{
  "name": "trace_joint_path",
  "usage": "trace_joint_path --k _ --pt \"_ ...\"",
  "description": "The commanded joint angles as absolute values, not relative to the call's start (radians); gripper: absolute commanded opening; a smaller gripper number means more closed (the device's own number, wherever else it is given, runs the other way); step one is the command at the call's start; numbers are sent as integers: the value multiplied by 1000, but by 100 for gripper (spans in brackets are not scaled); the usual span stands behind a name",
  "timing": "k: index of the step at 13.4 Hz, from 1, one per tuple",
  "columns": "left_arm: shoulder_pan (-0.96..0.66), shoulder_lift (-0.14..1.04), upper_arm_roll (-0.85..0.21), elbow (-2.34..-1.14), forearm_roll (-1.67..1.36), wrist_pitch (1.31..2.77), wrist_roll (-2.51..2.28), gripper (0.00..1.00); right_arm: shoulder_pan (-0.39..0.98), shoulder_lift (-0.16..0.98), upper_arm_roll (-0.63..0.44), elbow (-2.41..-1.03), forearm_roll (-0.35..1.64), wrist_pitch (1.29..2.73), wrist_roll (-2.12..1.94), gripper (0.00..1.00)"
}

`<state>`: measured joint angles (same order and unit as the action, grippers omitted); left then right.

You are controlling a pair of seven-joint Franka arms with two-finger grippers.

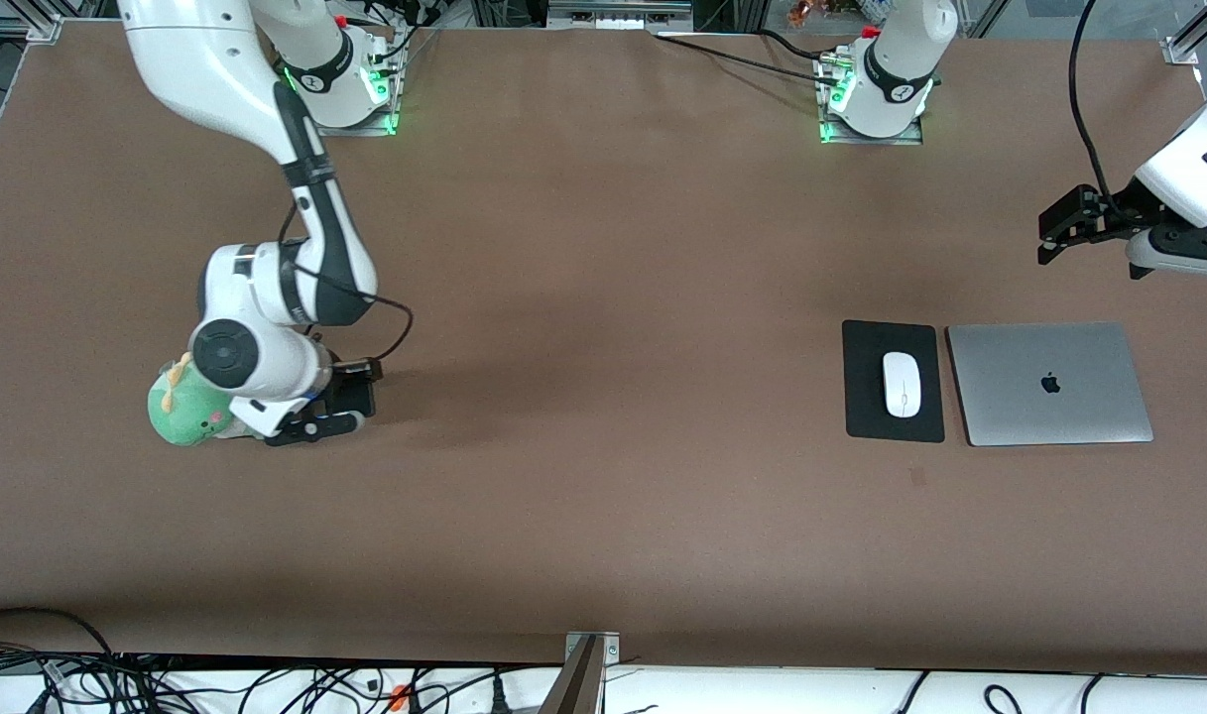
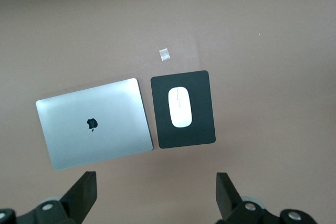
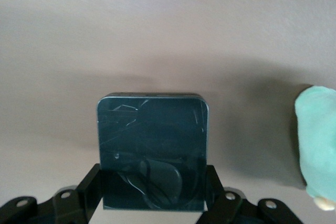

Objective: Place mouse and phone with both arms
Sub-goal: 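Carry the black phone beside the green plush toy and release it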

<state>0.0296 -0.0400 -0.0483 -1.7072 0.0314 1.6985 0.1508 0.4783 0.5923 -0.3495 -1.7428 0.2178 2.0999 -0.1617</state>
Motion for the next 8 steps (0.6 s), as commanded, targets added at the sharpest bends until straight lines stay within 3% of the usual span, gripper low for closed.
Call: trace_joint_path --k 1,5,8 --pt "40 -35 -58 -1700 48 1684 149 100 434 578 -341 -1827 294 2186 -265 38" --pt "41 -23 -57 -1680 46 1683 150 100 434 624 -339 -1838 296 2252 -253 40" --pt "41 -18 -58 -1675 46 1681 150 100 434 643 -337 -1841 305 2270 -252 52"
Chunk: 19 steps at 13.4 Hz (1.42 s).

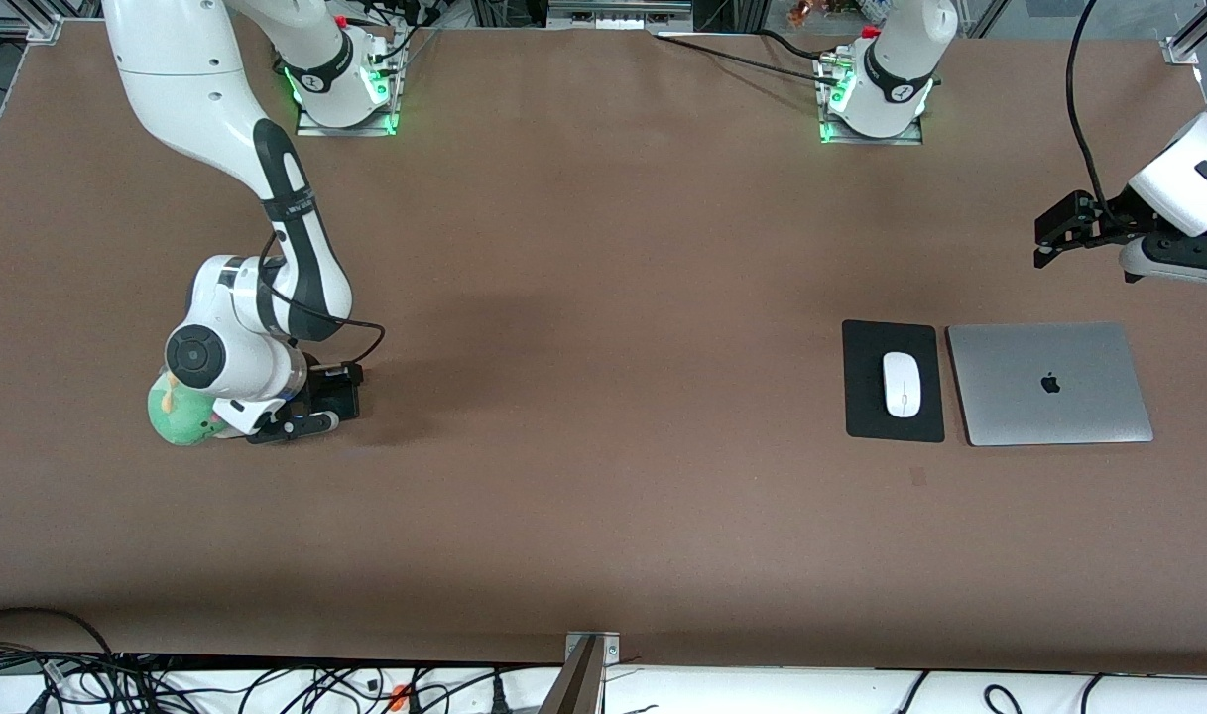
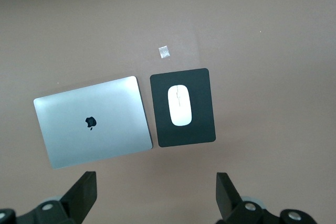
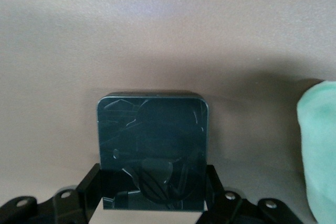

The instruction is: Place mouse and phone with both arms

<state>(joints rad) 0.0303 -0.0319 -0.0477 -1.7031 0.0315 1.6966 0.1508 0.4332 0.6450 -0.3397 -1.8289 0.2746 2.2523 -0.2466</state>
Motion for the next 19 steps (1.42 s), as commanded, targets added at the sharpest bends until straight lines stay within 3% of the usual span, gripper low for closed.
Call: trace_joint_path --k 1,2,3,4,7,15,19 --pt "41 -18 -58 -1675 48 1681 150 100 437 647 -336 -1842 314 2287 -252 58" --pt "41 -18 -58 -1674 48 1681 150 100 440 644 -334 -1842 313 2283 -253 72" --pt "41 -18 -58 -1675 46 1681 150 100 443 625 -336 -1838 313 2273 -258 94" --pt "40 -18 -58 -1675 48 1680 150 100 451 591 -334 -1829 313 2252 -246 100" --pt "41 -18 -58 -1675 46 1678 150 100 468 484 -337 -1821 310 2195 -172 100" --pt "41 -18 -58 -1674 46 1678 150 100 469 96 -361 -1793 140 1820 -71 100" --pt "41 -18 -58 -1674 46 1678 149 100 469 29 -357 -1757 103 1730 -66 100"
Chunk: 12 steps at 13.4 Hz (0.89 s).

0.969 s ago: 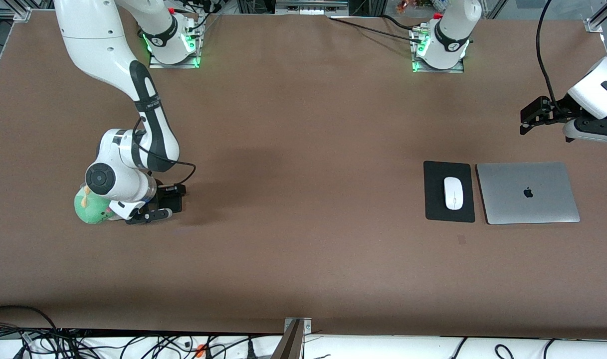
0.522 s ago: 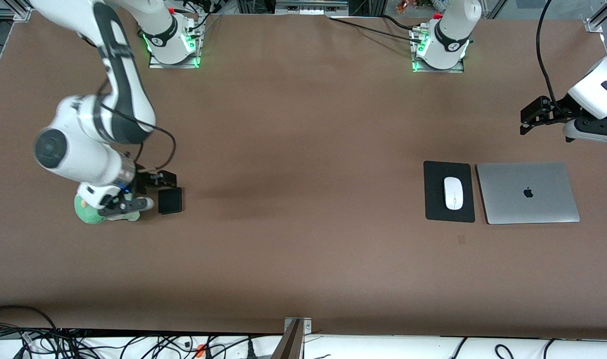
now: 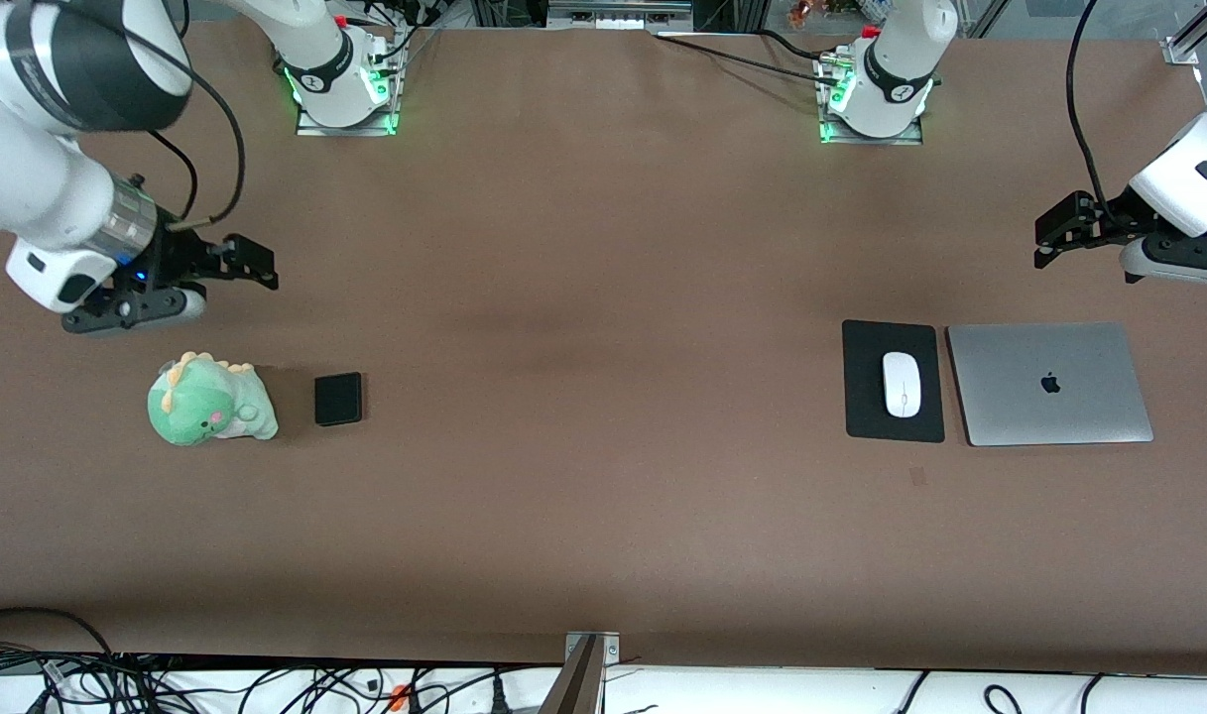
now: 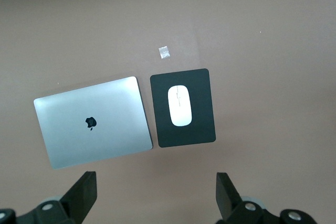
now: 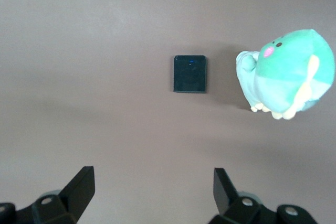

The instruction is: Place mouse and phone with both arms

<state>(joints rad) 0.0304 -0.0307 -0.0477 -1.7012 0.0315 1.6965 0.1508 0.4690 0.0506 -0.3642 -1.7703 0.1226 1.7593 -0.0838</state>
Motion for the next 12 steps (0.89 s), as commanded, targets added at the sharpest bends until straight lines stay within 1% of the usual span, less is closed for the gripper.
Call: trace_joint_path --k 1,2,3,5,7,8,10,12 --pt "41 -18 -58 -1674 46 1678 150 100 463 34 -357 -1731 100 1720 -67 100" --pt "41 -18 -58 -1674 46 1678 150 100 447 37 -350 -1718 86 1707 -69 100" --pt "41 -18 -58 -1674 46 1678 150 100 401 37 -306 -1704 51 1686 -72 100" --pt "41 -17 -58 -1672 46 1678 149 100 283 41 -180 -1668 -6 1642 -69 100" --pt "41 -18 -58 -1672 46 1678 149 100 146 49 -48 -1657 -14 1637 -75 100" --pt "41 -17 -58 -1672 46 1678 149 100 121 48 -20 -1655 -14 1637 -74 100" --pt "41 -17 -58 -1672 46 1678 149 100 120 49 -23 -1643 -15 1637 -80 100" --pt "41 -17 -58 -1672 46 1678 150 100 120 64 -23 -1609 -15 1606 -78 100"
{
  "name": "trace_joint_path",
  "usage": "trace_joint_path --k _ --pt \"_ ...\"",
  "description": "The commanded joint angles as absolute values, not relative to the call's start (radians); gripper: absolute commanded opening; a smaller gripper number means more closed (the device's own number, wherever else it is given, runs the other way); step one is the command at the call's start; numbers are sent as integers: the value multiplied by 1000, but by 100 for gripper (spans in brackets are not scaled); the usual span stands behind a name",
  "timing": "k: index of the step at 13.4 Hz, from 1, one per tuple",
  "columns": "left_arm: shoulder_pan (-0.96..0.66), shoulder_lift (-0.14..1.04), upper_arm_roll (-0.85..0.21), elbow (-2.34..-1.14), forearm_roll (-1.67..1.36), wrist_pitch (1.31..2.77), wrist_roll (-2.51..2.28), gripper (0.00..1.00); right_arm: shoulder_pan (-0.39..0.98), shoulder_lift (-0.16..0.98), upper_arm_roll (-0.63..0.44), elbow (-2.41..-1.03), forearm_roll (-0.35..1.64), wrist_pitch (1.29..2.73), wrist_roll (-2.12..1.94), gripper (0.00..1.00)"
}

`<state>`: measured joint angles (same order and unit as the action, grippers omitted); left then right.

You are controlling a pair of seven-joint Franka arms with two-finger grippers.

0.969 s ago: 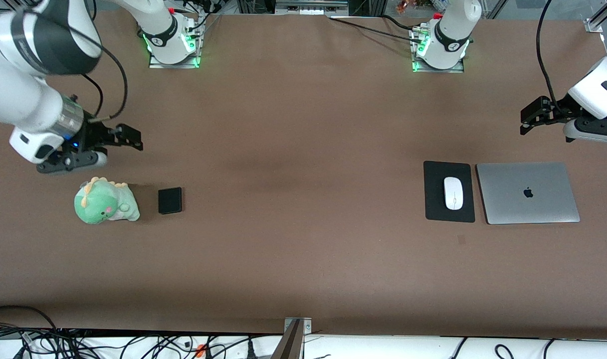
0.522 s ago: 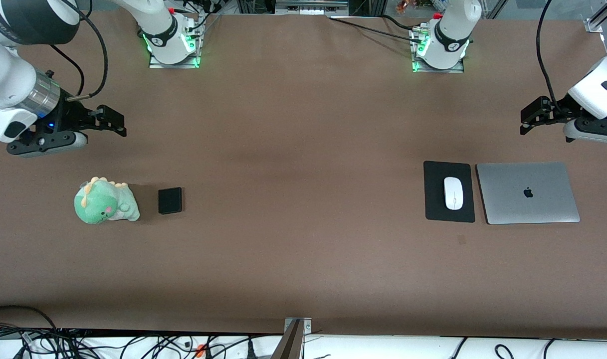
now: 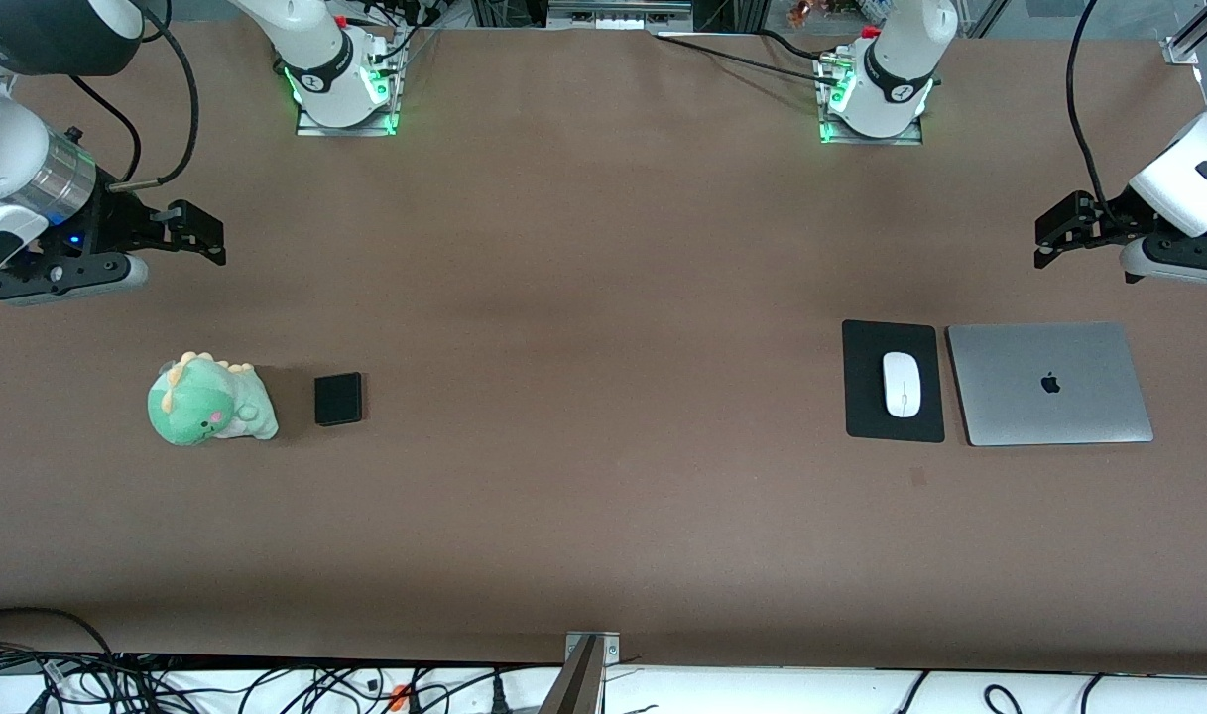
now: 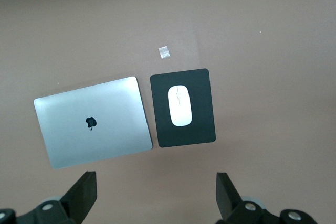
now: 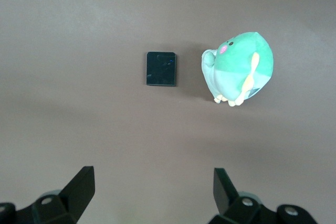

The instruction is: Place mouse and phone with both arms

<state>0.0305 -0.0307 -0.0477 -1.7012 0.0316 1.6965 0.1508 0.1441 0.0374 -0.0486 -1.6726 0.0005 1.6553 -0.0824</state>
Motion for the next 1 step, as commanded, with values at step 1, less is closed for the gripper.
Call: trace_joint_path --k 1 --pt "41 -17 -58 -1672 46 1678 150 100 124 64 -23 -1599 -15 1591 -71 100"
